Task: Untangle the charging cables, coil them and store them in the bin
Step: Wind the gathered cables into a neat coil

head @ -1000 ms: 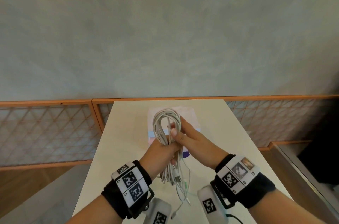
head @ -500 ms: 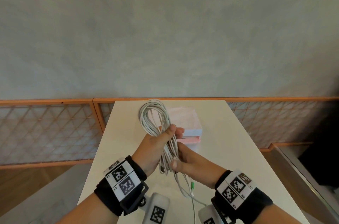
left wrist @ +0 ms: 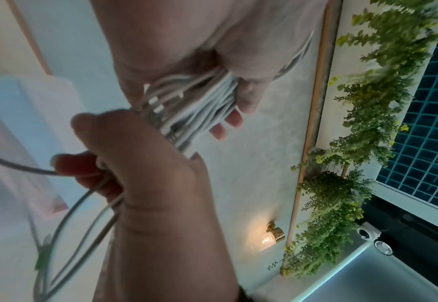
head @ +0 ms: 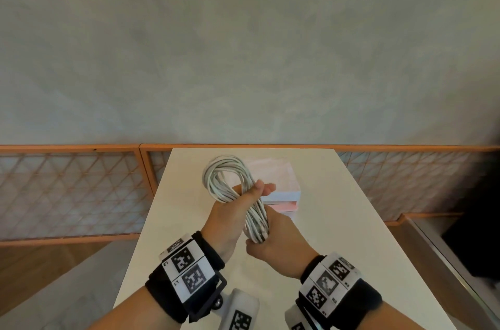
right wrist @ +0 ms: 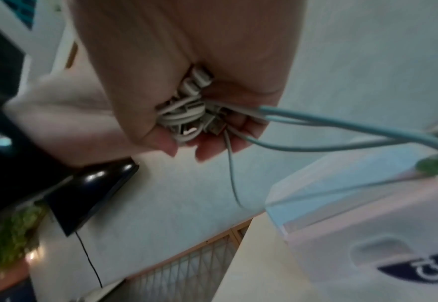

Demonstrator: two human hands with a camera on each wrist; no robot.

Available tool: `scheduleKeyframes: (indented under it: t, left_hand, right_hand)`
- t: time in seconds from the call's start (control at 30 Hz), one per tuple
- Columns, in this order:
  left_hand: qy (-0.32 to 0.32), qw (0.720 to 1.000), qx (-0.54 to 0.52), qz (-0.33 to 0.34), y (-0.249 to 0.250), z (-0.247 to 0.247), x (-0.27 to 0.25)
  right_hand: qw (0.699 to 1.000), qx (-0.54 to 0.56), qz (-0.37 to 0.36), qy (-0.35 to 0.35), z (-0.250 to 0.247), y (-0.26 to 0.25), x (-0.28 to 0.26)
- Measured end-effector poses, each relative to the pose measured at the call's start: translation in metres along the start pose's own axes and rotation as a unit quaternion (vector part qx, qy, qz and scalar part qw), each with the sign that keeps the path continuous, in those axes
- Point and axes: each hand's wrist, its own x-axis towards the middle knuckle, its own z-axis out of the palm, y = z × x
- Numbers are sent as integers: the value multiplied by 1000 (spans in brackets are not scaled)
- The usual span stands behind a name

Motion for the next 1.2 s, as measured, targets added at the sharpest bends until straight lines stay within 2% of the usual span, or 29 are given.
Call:
scheduleKeyframes:
  t: [0.13,0.27,0.37,0.5,0.67,0.83,0.93,1.03,1.1,1.2]
  left_hand:
    - [25,997,-71,-11,1,5,2]
    - [36,990,-136,-24,2,9,5]
    - [61,988,-142,-3,7,4,10]
    - [74,982,-169,30,21,-22,25]
    - [147,972,-170,62,17,-34,39]
    - [223,960,-141,96,13,-41,49]
    - [259,956,-93,106,4,-49,54]
    - [280,951,49,125,-5,-49,54]
    - [243,946,148,152,-9,-42,47]
    - [145,946,229,177,-19,-28,37]
  right_hand:
    - [995,-90,-27,41,4,1,2]
    - [989,-124,-52,61,5,4,0]
    - [993,-99,-61,31,3,13,-6]
    - [991,-131,-40,0,-8,42,-17]
    - [987,-155,-11,-45,-15,50,-25]
    - [964,-257,-19,-65,-20,58,-35]
    - [943,-323,-47,-57,-27,52,-39]
    - [920,-375,-92,-62,-36,38,-37]
    - [905,-394,-142,-71,-42,22,-33]
    - [891,-403,-202,-60,-49,-10,-22]
